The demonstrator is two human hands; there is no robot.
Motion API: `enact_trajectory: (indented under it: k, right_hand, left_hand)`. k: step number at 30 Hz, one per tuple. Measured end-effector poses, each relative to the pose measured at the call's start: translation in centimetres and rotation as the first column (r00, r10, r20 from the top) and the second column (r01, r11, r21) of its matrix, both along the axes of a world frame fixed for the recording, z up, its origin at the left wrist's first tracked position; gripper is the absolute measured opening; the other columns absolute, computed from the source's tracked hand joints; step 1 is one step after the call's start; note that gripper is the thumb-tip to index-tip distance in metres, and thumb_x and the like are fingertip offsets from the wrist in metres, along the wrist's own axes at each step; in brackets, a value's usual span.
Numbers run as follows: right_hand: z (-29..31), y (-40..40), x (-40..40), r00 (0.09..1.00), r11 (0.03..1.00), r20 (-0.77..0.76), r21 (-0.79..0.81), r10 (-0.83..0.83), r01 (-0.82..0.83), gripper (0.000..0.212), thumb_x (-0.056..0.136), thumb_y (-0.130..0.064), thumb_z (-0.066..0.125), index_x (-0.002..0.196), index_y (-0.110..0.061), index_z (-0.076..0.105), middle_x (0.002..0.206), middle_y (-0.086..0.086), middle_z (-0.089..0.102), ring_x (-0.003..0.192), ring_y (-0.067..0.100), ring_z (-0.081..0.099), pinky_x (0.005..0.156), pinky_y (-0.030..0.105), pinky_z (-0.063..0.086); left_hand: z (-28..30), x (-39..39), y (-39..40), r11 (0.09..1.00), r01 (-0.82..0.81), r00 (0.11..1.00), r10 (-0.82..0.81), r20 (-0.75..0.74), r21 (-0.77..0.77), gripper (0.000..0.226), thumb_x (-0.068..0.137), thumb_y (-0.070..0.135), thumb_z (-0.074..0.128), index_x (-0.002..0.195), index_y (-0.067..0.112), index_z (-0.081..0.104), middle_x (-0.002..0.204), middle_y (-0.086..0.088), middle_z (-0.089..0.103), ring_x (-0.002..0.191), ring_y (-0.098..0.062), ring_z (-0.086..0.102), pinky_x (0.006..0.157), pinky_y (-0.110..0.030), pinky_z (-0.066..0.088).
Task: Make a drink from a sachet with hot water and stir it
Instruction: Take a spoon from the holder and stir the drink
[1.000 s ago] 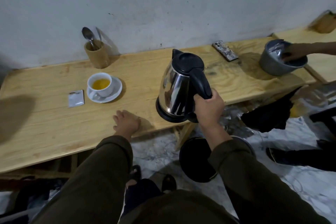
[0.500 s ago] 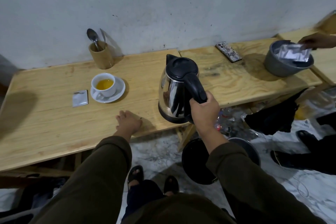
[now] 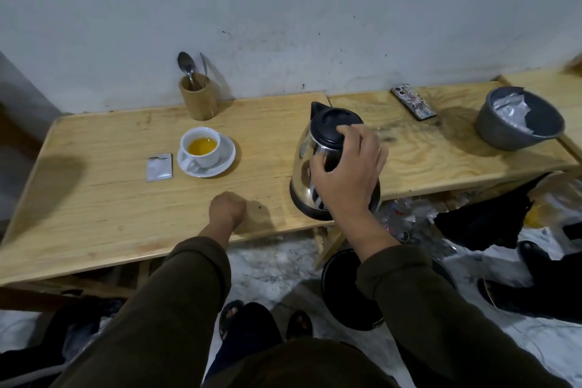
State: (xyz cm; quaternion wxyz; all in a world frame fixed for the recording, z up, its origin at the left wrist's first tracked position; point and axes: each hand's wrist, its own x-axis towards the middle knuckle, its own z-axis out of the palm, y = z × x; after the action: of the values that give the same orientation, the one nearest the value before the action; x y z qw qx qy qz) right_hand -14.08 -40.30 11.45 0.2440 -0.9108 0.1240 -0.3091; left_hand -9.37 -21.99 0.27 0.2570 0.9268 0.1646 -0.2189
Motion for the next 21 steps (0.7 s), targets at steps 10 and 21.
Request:
enact_trajectory:
  k: [10, 21]
  right_hand:
    - [0.3, 9.2, 5.7, 0.920, 0.927, -0.149, 0.168, 0.361, -0.336, 0.018, 0.082, -0.012, 0.057, 0.098, -0.005, 0.063, 0.114, 0.009, 0.054, 0.104, 0.022, 0.055, 0.079, 0.023, 0.039]
    - [-1.3, 18.6, 15.7, 0.837, 0.902, -0.379, 0.333, 0.395, -0.275, 0.013, 0.085, -0.014, 0.056, 0.093, -0.009, 0.064, 0.110, 0.010, 0.059, 0.096, 0.022, 0.058, 0.074, 0.023, 0.037]
  left_hand:
    - [-0.9, 3.4, 7.8, 0.779, -0.448, 0.891, 0.429, -0.148, -0.439, 0.071, 0.097, 0.051, 0.031, 0.147, 0.001, 0.032, 0.153, -0.019, 0.036, 0.137, -0.038, 0.038, 0.110, -0.043, 0.036]
    - [-0.5, 8.1, 14.5, 0.756, -0.395, 0.918, 0.318, -0.236, -0.522, 0.070, 0.090, 0.057, 0.046, 0.134, 0.003, 0.051, 0.139, -0.017, 0.053, 0.127, -0.033, 0.050, 0.109, -0.048, 0.041]
